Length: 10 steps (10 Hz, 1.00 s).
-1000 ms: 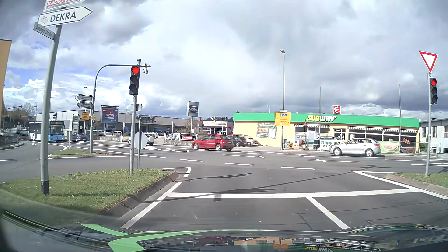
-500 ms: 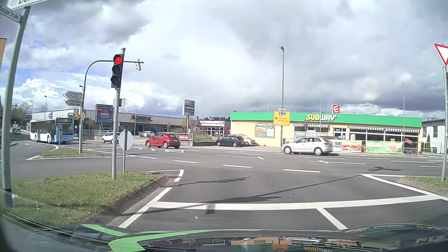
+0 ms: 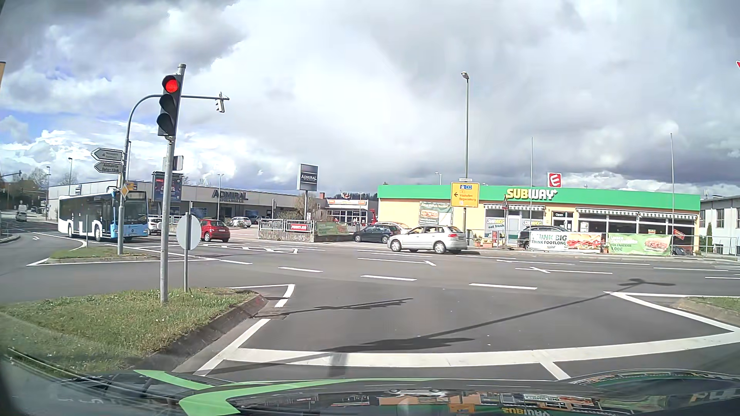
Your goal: Follow the waypoints while adhering to traffic rules and regulations
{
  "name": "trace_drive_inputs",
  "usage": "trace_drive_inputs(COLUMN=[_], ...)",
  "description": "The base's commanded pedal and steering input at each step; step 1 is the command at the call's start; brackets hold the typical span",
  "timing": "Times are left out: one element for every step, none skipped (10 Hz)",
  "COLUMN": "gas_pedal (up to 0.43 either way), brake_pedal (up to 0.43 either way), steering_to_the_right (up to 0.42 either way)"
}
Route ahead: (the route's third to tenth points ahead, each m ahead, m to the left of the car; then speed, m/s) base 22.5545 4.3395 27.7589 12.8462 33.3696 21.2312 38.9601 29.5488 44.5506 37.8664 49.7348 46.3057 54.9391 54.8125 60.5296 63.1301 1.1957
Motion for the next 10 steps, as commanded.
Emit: trace_drive_inputs(gas_pedal=[0.0,0.0,0.0,0.0,0.0,0.0,0.0,0.0,0.0,0.0], brake_pedal=[0.268,0.268,0.268,0.274,0.274,0.274,0.274,0.28,0.28,0.28], steering_to_the_right=[0.024,0.022,0.02,0.018,0.016,0.015,0.015,0.015,0.014,0.013])
